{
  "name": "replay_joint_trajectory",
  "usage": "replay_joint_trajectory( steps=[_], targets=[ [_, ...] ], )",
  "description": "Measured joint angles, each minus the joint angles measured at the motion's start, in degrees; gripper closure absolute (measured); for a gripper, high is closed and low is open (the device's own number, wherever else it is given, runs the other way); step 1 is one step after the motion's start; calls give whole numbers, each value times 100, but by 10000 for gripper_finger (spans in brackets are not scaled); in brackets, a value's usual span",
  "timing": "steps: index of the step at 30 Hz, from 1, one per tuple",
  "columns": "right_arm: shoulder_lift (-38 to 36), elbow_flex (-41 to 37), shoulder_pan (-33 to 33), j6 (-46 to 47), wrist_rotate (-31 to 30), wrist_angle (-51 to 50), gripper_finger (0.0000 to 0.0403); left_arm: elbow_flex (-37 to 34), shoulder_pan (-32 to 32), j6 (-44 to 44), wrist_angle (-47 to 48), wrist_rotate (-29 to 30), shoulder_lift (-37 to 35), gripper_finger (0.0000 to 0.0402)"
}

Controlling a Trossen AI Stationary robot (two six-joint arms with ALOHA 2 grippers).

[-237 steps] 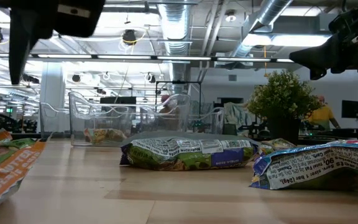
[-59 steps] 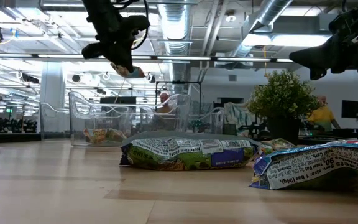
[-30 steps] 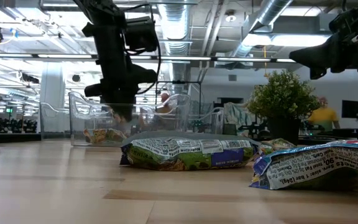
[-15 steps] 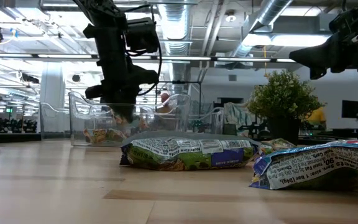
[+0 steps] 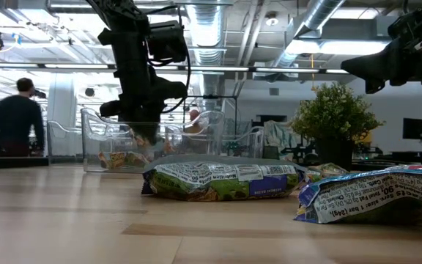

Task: Pick and place Granola Bars by type
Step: Put the orange granola bar into the bottom transparent bin, then put the blue granola bar into the top left transparent bin

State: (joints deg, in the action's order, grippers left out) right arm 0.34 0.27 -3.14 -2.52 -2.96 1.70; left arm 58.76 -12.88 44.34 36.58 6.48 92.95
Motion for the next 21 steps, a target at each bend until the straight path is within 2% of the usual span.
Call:
replay_joint_trajectory(
  steps=[10,21],
  targets=[
    [0,0,0,-1,0,-1,403,0,-2,-22,2,-51,-3,352],
    [0,1,0,0,0,-1,403,0,-2,22,-5,-118,-7,260]
  ],
)
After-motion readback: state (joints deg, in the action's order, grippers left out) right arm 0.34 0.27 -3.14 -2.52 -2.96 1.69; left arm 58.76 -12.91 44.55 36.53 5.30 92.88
